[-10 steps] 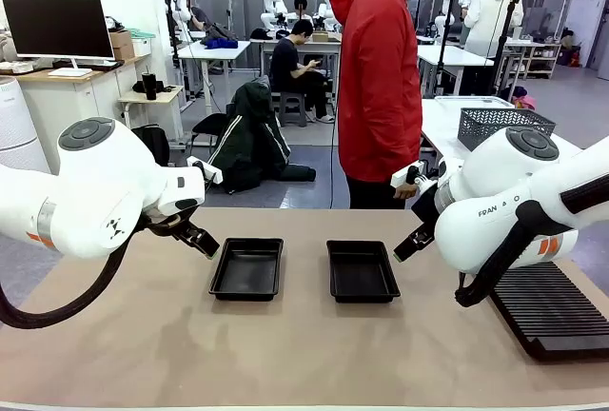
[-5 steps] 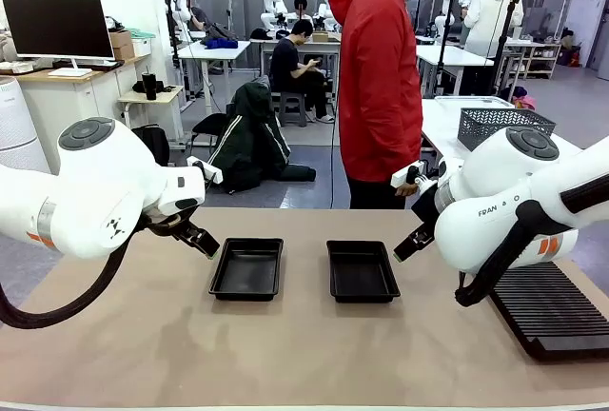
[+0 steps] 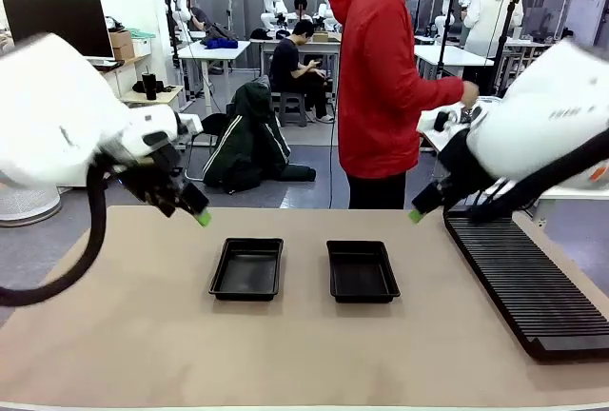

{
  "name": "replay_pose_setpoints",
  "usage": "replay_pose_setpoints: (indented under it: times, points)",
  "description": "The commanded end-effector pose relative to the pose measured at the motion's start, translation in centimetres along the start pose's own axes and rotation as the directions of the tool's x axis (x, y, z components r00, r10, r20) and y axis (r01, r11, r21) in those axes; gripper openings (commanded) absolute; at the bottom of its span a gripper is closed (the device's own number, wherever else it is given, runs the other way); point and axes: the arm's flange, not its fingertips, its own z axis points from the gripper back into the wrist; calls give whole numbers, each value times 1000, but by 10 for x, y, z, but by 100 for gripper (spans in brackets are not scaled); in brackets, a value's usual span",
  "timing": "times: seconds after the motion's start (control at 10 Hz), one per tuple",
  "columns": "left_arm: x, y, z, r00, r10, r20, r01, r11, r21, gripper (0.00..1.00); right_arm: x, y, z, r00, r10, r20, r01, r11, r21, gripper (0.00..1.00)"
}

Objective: Inspect and transfer BCBs to ESD trays.
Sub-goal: Pick up the Blank PCB from the PCB Rack and place it in the left ESD tray.

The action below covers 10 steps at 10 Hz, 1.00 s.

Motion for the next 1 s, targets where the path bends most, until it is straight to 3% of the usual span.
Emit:
replay_pose_setpoints:
  times: [0.0, 0.5, 0.9]
  points:
    - [9, 11, 38, 990, 122, -69, -124, 992, -33, 100, 17, -10, 43, 996, -82, -39, 84, 995, 53, 100]
    - [-3, 39, 122, 963, 251, -97, -265, 949, -170, 100, 28, -53, 122, 959, -233, -160, 263, 944, 198, 100]
    - [-21, 57, 147, 934, 331, -134, -354, 909, -222, 100, 5, -105, 152, 908, -348, -235, 402, 880, 253, 100]
